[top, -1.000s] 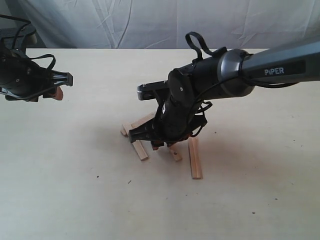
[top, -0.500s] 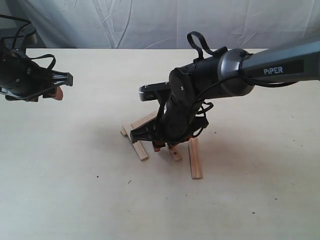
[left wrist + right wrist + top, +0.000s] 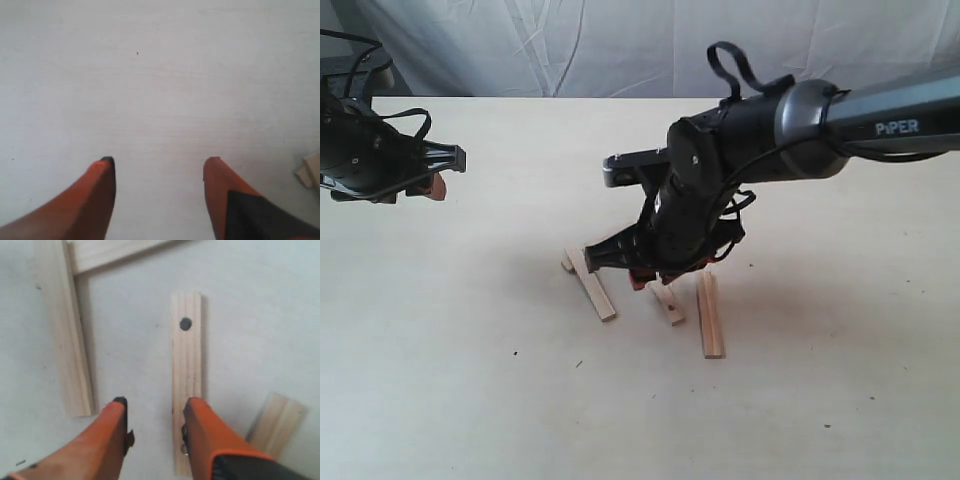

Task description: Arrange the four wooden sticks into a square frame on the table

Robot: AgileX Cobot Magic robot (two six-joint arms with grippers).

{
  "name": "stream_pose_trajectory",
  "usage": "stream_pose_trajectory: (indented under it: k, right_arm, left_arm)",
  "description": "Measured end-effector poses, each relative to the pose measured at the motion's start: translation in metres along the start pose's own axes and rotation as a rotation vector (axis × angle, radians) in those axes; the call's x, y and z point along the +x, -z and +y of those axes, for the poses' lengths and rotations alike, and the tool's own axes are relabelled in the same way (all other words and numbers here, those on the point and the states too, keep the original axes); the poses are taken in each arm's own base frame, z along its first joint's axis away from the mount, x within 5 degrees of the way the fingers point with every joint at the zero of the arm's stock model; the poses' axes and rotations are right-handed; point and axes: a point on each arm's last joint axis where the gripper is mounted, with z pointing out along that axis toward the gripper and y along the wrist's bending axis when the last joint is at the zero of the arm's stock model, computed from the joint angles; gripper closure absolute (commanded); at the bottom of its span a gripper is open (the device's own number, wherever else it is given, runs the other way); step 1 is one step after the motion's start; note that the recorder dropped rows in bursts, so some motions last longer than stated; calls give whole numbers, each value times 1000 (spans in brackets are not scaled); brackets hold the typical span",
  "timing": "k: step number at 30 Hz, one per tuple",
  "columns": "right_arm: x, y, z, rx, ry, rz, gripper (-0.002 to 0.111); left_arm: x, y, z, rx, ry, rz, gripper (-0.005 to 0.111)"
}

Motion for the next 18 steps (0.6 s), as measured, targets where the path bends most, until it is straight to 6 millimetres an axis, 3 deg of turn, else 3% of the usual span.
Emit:
stream_pose_trajectory:
  k: [4,14,18]
  right_arm:
    - [-3,9,-11,21,-2,-6,70]
    - [3,-25,-20,48,-16,70,71]
    - [4,-27,-20,41,-2,78,80]
  left_arm:
    - [0,0,0,0,0,0,54]
    - [0,0,0,0,0,0,54]
    - [0,0,0,0,0,0,54]
